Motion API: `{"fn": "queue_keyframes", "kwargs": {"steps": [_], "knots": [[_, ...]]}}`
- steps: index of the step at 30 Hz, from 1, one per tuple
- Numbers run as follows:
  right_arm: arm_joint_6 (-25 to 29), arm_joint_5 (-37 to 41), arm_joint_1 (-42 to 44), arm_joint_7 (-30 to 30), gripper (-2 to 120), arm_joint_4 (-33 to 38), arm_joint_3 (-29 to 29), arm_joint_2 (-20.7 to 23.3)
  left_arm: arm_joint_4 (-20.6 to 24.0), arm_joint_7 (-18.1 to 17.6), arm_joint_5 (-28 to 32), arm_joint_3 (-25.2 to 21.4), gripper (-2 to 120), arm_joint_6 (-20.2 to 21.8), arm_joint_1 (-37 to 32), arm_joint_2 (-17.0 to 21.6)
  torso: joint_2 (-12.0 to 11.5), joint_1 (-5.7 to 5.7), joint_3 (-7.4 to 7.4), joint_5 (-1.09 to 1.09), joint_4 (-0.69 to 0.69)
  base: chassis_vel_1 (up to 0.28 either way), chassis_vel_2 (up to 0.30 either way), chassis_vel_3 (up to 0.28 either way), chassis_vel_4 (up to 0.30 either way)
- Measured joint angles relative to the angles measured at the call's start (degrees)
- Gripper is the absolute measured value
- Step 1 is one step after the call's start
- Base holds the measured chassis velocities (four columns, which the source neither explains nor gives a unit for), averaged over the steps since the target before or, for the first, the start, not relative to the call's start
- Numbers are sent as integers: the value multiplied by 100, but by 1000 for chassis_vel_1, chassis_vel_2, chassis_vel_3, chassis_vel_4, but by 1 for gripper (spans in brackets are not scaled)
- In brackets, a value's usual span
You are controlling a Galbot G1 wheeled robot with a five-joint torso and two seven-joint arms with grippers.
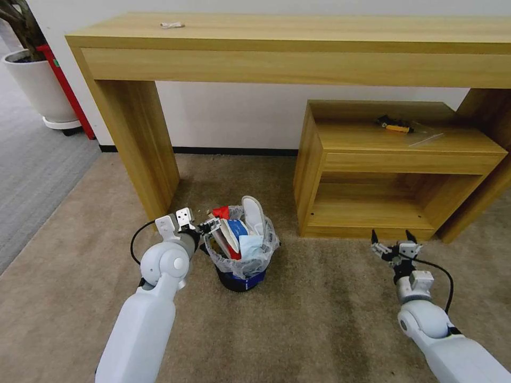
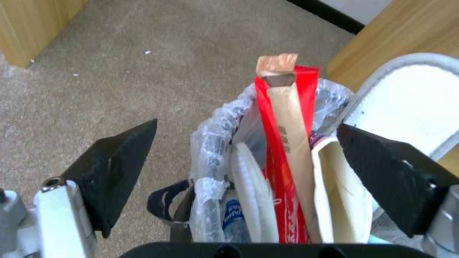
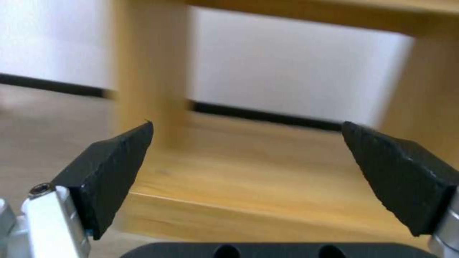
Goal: Pick up the trash bin and place the garbage on the floor into it.
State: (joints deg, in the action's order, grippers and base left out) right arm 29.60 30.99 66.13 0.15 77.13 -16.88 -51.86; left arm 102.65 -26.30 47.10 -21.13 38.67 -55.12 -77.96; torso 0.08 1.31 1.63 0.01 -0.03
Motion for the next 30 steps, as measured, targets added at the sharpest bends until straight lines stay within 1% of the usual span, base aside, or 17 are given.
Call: {"fn": "queue_keyframes", "kwargs": {"steps": [1,2,4,5,8,9,12,16,18,20,28,30], "knots": [[0,0,0,0,100,0,0,0,0,0,0,0,99,0,0,0,0,0,0,0,0,0,0,0,0],[161,102,4,-249,100,-25,2,6,-8,-1,-5,10,99,2,-2,-8,0,0,0,0,0,0,0,0,0],[188,144,10,-319,100,-24,5,10,-8,-1,-5,15,99,3,-2,-13,0,0,0,-1,0,0,0,0,0],[249,212,17,-391,100,-24,28,16,-12,-1,-6,23,99,6,-2,-32,0,0,0,-2,-2,0,0,0,0],[407,416,22,-724,100,-62,86,13,-20,-1,-8,32,99,21,5,-77,0,0,0,0,-2,0,0,0,0],[407,416,22,-724,100,-62,86,13,-20,-1,-8,32,99,21,5,-77,0,0,0,0,-2,0,0,0,0],[512,689,-39,-973,100,-166,153,-49,0,14,-12,26,99,69,8,-173,0,0,0,0,-3,0,0,0,0],[515,757,-122,-996,100,-114,48,-160,59,60,-69,-15,98,113,-5,-312,0,0,0,0,-1,0,0,0,0],[486,560,-206,-932,100,-49,-138,-285,95,104,-118,-39,99,151,-6,-418,0,0,0,-1,-2,0,0,0,0],[438,462,-250,-770,100,30,-250,-344,95,135,-164,-45,98,155,-7,-439,0,0,0,0,-2,0,0,0,0],[360,228,-322,-469,100,245,-449,-508,83,206,-238,-82,98,152,0,-466,0,0,0,-1,-3,0,0,0,0],[311,208,-396,-369,100,277,-446,-652,77,243,-278,-108,98,148,12,-520,0,0,0,-2,-3,0,0,0,0]]}}
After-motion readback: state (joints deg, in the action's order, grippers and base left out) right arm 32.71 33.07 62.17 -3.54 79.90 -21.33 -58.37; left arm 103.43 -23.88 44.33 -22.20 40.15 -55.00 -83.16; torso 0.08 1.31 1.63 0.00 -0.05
